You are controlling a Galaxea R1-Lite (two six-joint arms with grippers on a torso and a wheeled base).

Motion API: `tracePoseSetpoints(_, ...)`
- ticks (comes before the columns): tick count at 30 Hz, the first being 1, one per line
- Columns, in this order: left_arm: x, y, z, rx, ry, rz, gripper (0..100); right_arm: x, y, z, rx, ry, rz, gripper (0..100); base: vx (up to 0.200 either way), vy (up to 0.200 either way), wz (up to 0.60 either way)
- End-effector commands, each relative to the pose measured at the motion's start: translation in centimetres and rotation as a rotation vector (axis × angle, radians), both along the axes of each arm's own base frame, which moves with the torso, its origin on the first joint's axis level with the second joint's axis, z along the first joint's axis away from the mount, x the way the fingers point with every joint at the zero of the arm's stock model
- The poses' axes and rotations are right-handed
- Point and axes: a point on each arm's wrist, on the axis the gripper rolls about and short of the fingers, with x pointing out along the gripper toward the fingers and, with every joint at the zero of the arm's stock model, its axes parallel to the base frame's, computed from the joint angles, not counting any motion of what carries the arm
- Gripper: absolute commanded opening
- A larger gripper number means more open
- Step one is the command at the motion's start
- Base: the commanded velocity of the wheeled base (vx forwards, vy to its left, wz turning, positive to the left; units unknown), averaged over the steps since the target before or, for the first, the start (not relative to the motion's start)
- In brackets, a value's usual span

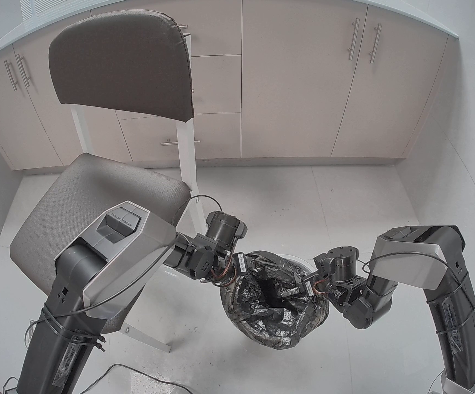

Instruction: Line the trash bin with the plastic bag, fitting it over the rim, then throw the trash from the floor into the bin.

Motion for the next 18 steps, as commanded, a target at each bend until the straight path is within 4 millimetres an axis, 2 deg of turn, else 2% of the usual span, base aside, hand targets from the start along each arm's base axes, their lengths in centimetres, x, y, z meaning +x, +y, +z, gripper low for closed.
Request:
tracePoseSetpoints(1, -0.1, 0.1, 0.0, 0.003, 0.004, 0.000, 100, -0.4, 0.8, 0.1, 0.001, 0.003, 0.025, 100, 0.000, 0.000, 0.00)
tracePoseSetpoints(8, -1.2, 0.4, 0.6, -0.017, 0.001, 0.012, 100, -1.7, 1.8, 0.0, 0.042, 0.019, 0.040, 100, 0.000, 0.000, 0.00)
tracePoseSetpoints(12, -2.6, 0.0, 0.2, -0.036, -0.075, 0.011, 100, -3.2, 1.1, 1.8, 0.114, -0.007, 0.019, 100, 0.000, 0.000, 0.00)
tracePoseSetpoints(13, -3.3, -0.4, 0.6, -0.028, -0.125, 0.012, 100, -4.5, 0.9, 2.7, 0.156, -0.011, 0.012, 100, 0.000, 0.000, 0.00)
tracePoseSetpoints(14, -3.3, -0.4, 0.6, -0.027, -0.129, 0.012, 100, -4.6, 0.8, 2.8, 0.159, -0.014, 0.010, 100, 0.000, 0.000, 0.00)
tracePoseSetpoints(15, -3.7, -0.7, 1.5, -0.018, -0.177, 0.011, 100, -5.8, 0.3, 3.5, 0.180, -0.021, 0.007, 100, 0.000, 0.000, 0.00)
tracePoseSetpoints(16, -3.7, -0.7, 1.5, -0.018, -0.177, 0.011, 100, -5.8, 0.3, 3.5, 0.180, -0.021, 0.007, 100, 0.000, 0.000, 0.00)
tracePoseSetpoints(17, -4.1, -0.8, 2.8, 0.019, -0.228, -0.035, 100, -6.7, -0.7, 4.2, 0.187, -0.030, -0.004, 100, 0.000, 0.000, 0.00)
tracePoseSetpoints(18, -4.0, -0.7, 3.2, 0.039, -0.250, -0.062, 100, -6.8, -1.1, 4.2, 0.187, -0.030, -0.013, 100, 0.000, 0.000, 0.00)
